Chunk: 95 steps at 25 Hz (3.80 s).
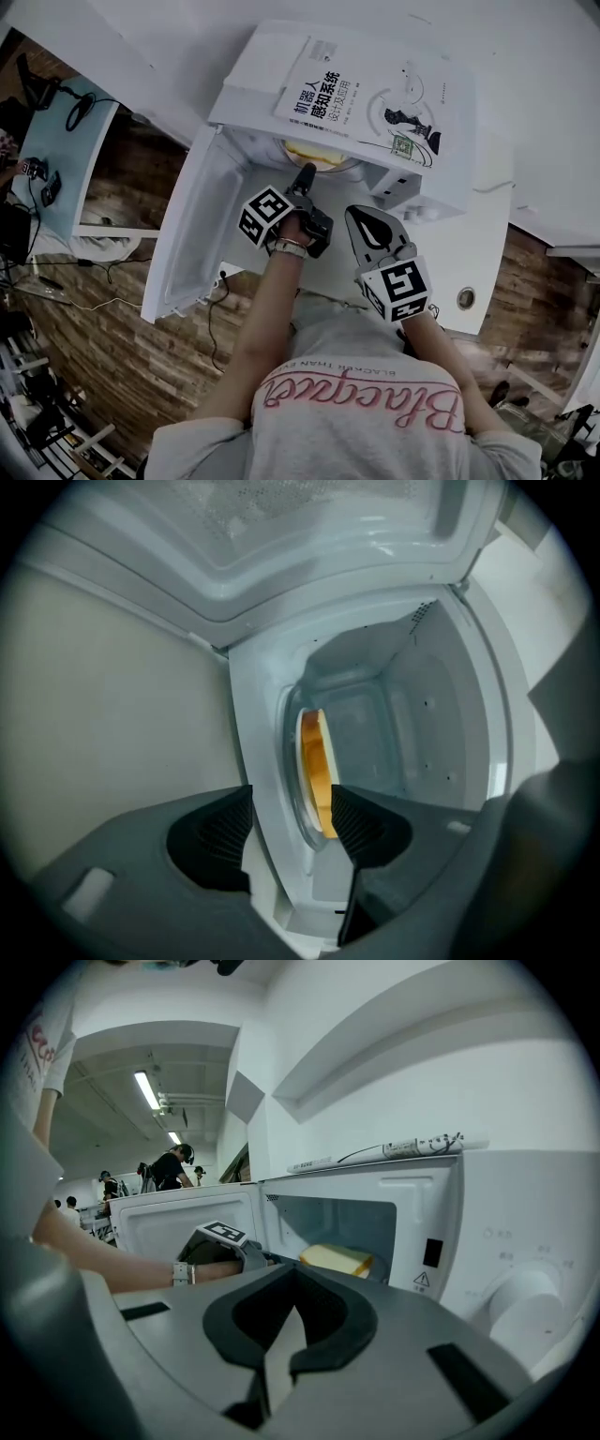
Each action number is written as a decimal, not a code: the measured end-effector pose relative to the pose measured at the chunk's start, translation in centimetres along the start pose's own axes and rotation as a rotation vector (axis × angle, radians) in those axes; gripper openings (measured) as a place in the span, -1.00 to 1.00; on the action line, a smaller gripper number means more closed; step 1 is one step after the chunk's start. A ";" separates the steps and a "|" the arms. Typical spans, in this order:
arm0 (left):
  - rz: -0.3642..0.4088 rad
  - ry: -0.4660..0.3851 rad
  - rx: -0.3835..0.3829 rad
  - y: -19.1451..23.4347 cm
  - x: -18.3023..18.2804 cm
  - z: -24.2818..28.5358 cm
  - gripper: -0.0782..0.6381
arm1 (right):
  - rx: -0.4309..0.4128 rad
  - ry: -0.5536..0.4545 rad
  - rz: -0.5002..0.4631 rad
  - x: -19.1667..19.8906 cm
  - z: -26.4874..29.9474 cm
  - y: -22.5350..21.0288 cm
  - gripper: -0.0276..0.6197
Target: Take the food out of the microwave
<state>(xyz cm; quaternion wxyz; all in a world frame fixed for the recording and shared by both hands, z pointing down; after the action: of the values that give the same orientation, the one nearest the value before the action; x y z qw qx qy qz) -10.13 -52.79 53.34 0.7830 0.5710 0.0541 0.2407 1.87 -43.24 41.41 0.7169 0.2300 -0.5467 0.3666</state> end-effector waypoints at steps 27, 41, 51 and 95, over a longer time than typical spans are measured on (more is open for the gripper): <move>-0.041 -0.013 0.045 0.1 -0.7 -0.3 -0.72 | -0.038 0.051 -0.039 1.0 0.3 0.7 -0.88; -0.113 -0.059 0.187 -2.0 -0.1 -1.7 -0.75 | -0.008 0.027 -0.044 0.9 -1.3 0.2 -0.88; -0.092 -0.092 0.245 -3.4 1.9 -6.1 -0.75 | -0.001 -0.055 -0.040 0.0 -4.0 1.5 -0.89; -0.075 -0.166 0.412 -6.8 8.2 -20.0 -0.75 | -0.026 -0.224 -0.077 -1.3 -13.0 6.4 -0.89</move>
<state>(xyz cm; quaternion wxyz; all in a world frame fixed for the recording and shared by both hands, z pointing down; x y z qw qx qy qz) -8.00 -33.40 41.80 0.6599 0.7344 0.0590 0.1474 4.72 -30.04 35.83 0.6678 0.2811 -0.6187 0.3038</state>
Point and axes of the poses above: the fingertips, and each gripper's own axes: z forward along the fingers, y to its left, x out of its underside, the point moved 3 cm from there along -z, backward along the fingers, and after that the axes turned 2 degrees about -y, right-handed, at the moved point
